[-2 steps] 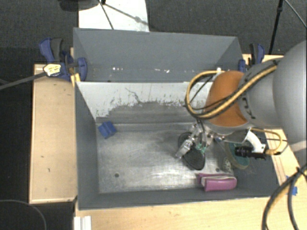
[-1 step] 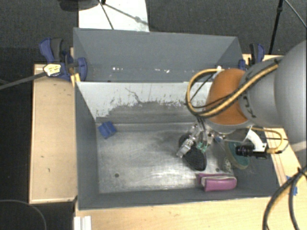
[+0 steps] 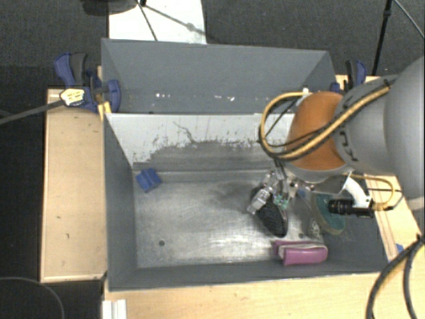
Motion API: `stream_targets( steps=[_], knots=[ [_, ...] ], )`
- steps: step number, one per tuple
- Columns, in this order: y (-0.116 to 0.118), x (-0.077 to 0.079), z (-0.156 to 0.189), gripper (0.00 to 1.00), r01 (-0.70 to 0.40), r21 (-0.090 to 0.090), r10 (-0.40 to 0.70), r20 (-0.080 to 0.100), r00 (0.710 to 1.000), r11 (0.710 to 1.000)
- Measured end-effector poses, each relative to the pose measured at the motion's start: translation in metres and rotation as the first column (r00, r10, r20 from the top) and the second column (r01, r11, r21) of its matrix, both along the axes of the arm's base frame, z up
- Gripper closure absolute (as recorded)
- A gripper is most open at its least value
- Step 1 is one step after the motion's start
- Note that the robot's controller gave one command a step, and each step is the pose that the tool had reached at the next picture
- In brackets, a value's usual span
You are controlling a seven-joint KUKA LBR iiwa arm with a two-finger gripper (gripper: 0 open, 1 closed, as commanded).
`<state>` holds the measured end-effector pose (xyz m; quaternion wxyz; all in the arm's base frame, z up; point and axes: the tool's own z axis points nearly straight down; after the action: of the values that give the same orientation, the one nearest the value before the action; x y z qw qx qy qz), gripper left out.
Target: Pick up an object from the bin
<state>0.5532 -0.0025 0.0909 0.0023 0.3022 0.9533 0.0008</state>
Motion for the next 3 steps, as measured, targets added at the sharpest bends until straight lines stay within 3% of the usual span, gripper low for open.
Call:
stream_targets(
  steps=[3],
  knots=[
    [-0.001, 0.002, 0.033, 1.00, -0.007, 0.000, 0.007, 0.003, 1.000, 1.000]
  ],
)
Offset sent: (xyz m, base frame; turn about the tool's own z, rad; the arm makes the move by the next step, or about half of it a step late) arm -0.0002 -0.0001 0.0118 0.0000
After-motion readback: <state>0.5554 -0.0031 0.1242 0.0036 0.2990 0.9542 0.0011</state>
